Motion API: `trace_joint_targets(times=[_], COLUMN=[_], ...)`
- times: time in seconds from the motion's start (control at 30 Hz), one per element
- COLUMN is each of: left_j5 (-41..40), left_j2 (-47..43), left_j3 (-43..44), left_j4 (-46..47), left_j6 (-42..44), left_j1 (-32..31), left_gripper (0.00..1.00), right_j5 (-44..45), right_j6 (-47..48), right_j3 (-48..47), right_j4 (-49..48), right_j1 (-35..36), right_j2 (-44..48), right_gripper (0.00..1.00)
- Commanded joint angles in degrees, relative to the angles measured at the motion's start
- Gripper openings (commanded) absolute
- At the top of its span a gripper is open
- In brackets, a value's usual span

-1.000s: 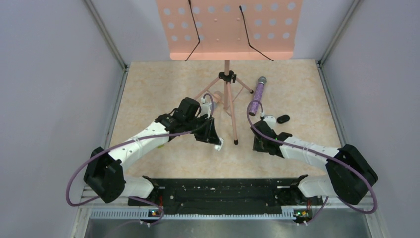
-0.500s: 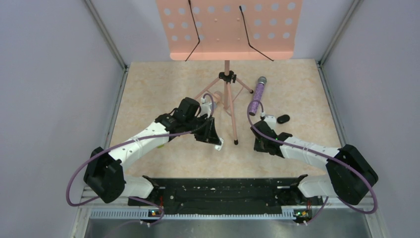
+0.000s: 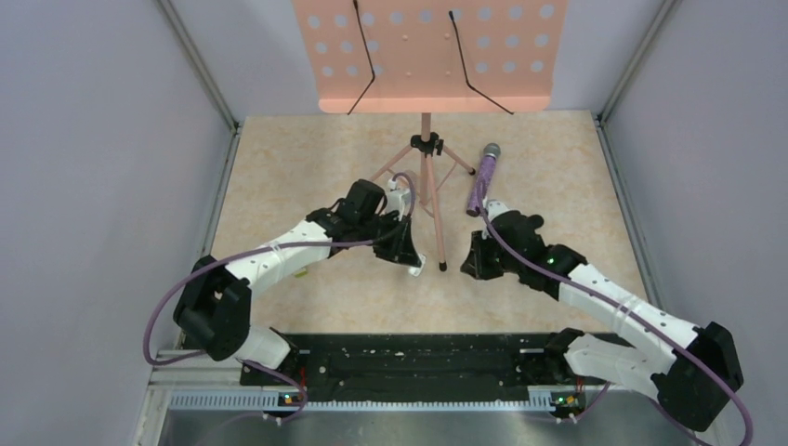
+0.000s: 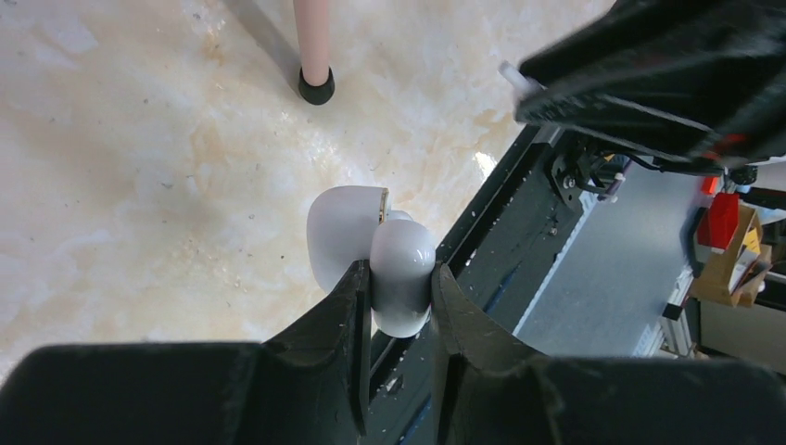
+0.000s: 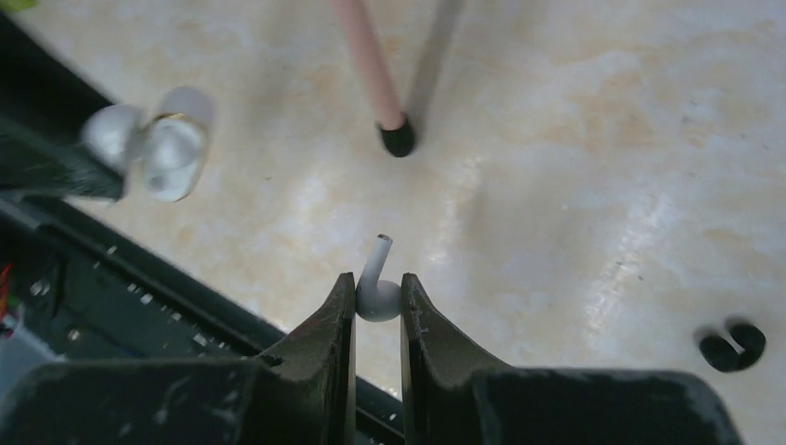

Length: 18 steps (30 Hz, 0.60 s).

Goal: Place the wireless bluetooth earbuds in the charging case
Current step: Place the left earbud at the center of the board.

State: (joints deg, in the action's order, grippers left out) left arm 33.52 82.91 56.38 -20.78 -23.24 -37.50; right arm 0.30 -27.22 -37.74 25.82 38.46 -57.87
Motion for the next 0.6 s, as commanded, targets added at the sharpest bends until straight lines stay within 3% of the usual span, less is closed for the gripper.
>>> trace_joint_targets(times=[0.0,0.37,0.57], left_j5=[2.16,3.64,3.16], left_j2=[2.06,0.15,0.55], left_j3=[2.06,1.37,1.41], left_j4=[5.20,1.89,2.27], left_j6=[5.53,16.79,16.19], left_j1=[0.23,0.21,0.06], left_gripper=[0.00,0.00,0.00], right_j5=[-16.40,-30.66,-33.78], right_j6=[10.20,17.98,17.99], right_j3=[-6.87,-15.17,-16.35], right_j4=[4.87,14.15,14.76], right_j1=[-0.36,-0.36,0.96], right_j2=[1.25,-6.82,-9.41], right_gripper=[0.06,0.04,0.04])
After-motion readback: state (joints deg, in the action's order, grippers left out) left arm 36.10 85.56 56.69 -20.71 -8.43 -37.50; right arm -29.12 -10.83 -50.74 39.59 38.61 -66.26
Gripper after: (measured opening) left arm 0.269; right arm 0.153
